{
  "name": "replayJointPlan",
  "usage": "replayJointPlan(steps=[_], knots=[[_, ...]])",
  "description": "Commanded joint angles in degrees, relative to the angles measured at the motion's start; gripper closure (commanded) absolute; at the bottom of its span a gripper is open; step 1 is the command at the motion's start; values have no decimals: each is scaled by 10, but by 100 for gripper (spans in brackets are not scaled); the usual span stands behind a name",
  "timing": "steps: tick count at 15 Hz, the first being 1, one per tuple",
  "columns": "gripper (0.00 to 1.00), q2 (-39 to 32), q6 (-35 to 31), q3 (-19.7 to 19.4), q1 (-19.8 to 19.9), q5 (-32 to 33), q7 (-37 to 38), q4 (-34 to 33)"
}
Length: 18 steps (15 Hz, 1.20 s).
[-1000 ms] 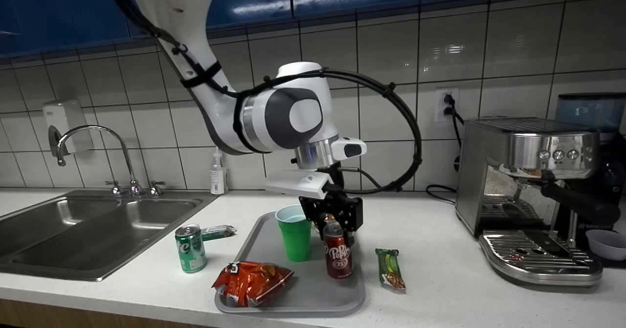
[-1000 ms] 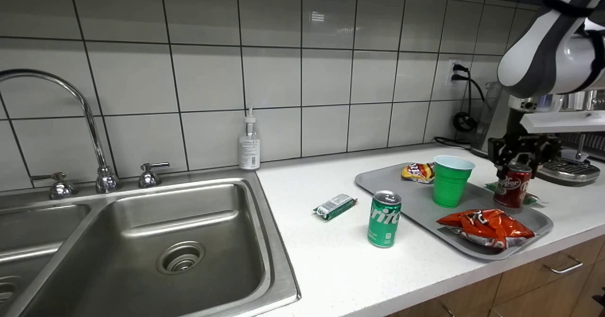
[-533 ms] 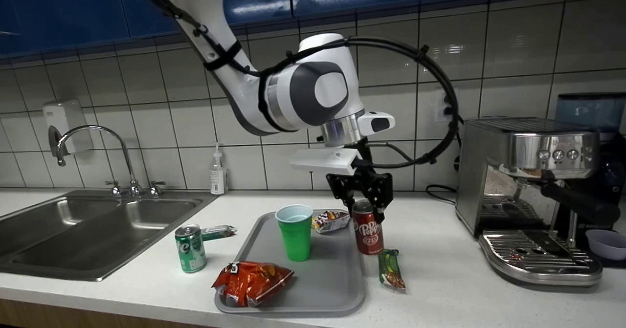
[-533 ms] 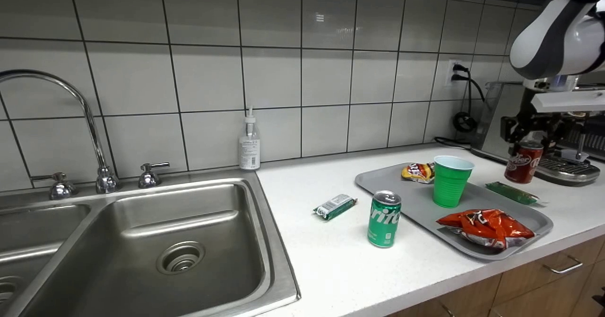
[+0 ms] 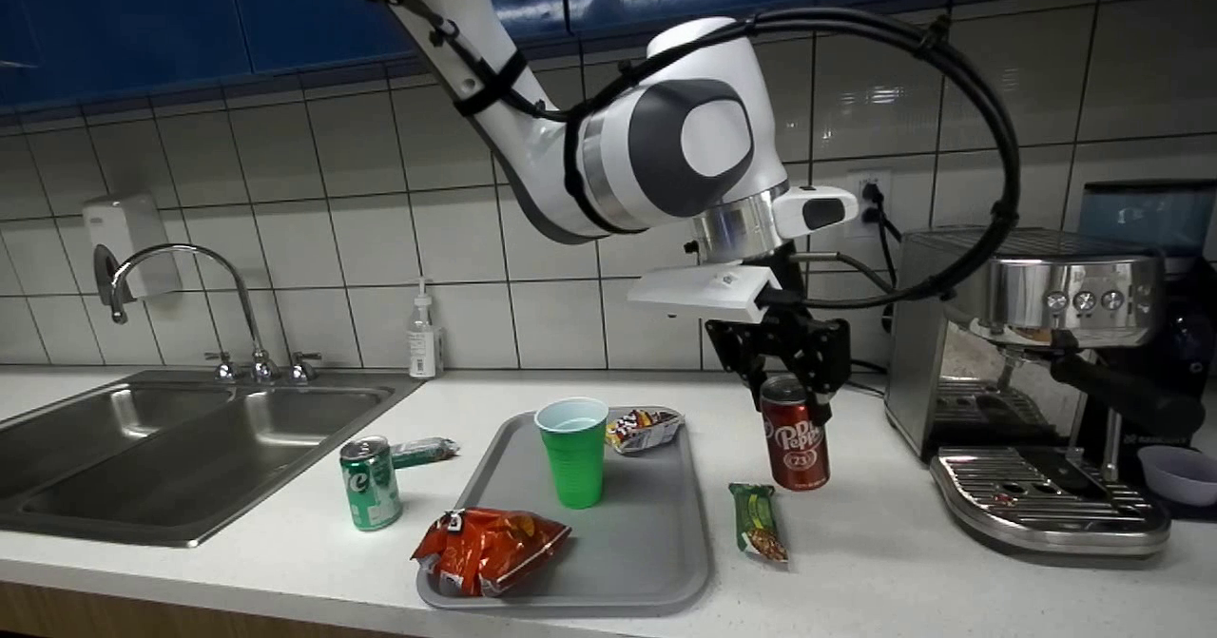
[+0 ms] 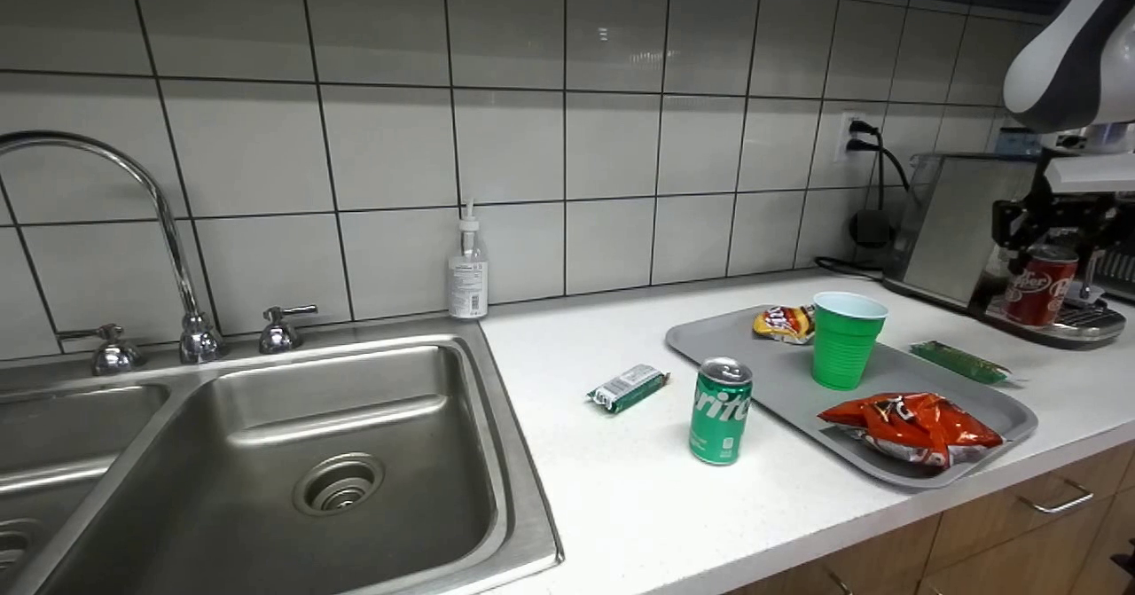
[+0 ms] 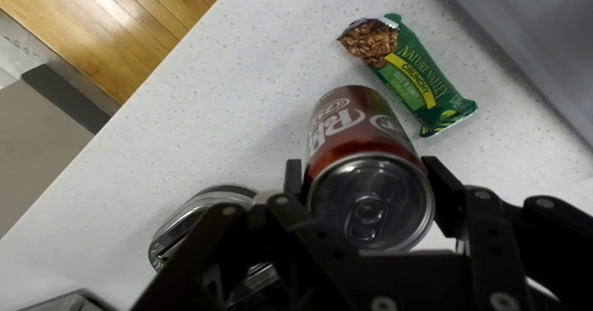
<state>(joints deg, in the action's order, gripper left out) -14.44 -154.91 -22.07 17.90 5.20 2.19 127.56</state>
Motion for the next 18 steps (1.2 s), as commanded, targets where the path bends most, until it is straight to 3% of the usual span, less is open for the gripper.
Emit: replayJointPlan(steps=[1,18], knots=[[60,-19,25,-7,14,-10,20,-38],[60,-108,70,-10,49,-72,49,-97]])
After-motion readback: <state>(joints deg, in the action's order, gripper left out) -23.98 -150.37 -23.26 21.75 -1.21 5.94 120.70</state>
